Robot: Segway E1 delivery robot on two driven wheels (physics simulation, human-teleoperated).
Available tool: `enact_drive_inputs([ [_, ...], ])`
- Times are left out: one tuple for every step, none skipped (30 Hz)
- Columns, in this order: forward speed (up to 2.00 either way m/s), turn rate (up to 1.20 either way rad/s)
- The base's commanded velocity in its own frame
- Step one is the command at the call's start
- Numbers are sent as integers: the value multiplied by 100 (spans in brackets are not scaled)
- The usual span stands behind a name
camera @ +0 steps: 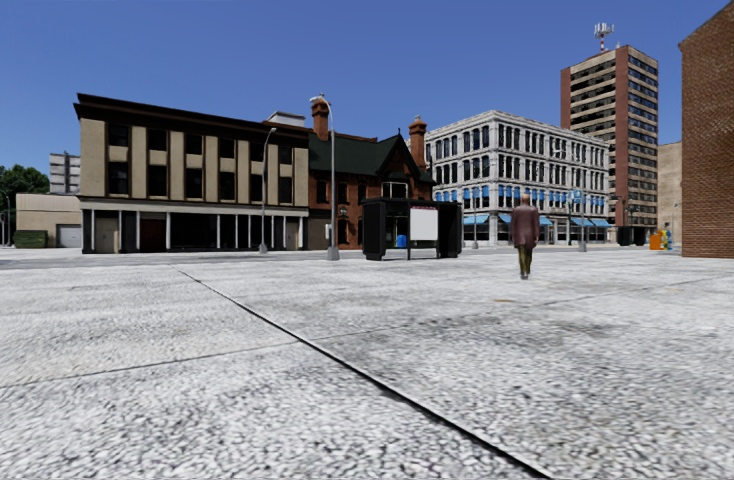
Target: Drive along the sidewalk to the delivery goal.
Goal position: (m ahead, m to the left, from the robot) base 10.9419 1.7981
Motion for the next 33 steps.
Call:
enact_drive_inputs([
  [105,0],
  [105,0],
  [105,22],
  [105,22],
  [104,11],
  [104,0],
  [104,0],
  [104,0],
  [104,0],
  [104,2],
  [104,46],
  [104,71],
  [103,90],
  [103,90],
  [102,10],
  [102,10],
  [101,0],
  [100,0],
  [100,0],
  [100,0],
  [100,0],
  [100,0],
  [99,0],
  [98,9],
  [98,21],
  [98,25],
  [98,30],
  [98,79],
  [97,98],
  [96,106],
  [96,30],
  [96,10],
  [96,0],
])
